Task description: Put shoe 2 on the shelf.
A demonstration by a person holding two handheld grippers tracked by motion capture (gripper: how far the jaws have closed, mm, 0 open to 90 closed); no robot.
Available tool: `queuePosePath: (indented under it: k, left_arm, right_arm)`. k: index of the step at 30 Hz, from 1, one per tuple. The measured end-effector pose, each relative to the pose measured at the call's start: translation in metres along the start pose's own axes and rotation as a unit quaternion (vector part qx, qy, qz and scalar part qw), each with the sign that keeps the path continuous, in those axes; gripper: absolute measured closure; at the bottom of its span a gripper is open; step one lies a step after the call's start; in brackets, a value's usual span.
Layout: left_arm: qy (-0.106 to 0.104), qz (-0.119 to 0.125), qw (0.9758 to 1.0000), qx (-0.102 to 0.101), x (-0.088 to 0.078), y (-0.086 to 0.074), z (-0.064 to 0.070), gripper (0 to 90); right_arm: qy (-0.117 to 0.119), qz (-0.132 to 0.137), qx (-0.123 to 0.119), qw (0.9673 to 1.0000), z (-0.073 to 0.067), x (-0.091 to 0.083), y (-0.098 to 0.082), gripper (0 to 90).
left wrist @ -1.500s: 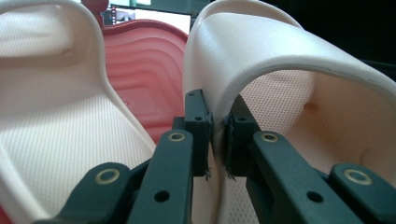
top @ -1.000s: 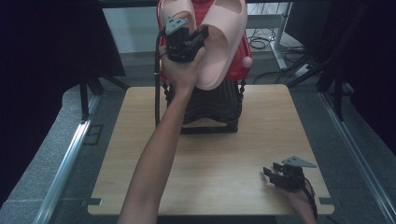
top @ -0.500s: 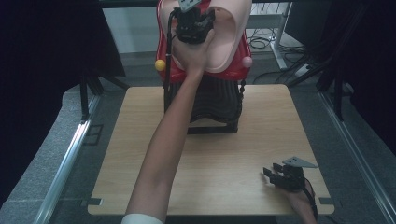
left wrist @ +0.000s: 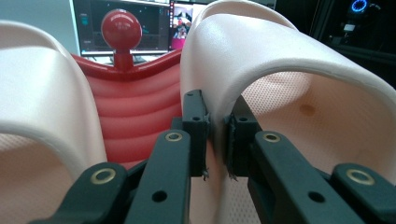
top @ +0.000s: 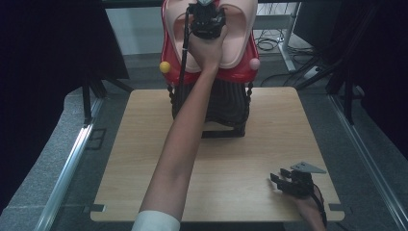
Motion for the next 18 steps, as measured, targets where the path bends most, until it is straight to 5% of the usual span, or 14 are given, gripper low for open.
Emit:
queuePosePath:
  k: [13,18]
  left_arm:
    - [0.005,-0.023,0.9997,0.004,0.005,-0.012,0.0,76.5]
    - [0.003,-0.016,0.9998,-0.007,0.002,-0.01,-0.002,65.7]
  right_arm:
    - [0.005,0.0,-0.002,1.0,-0.002,0.0,0.0,48.0]
    - [0.005,-0.001,-0.003,1.0,-0.002,0.0,0.0,47.9]
Point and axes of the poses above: each handheld gripper's, and its own axes: x roughly forward along the jaws, y roughly out of its top, z roughly to its right, the point moved 6 cm from there along x, roughly forward along the jaws, and after that the axes turned 14 degrees about z, right-handed, at the moved point
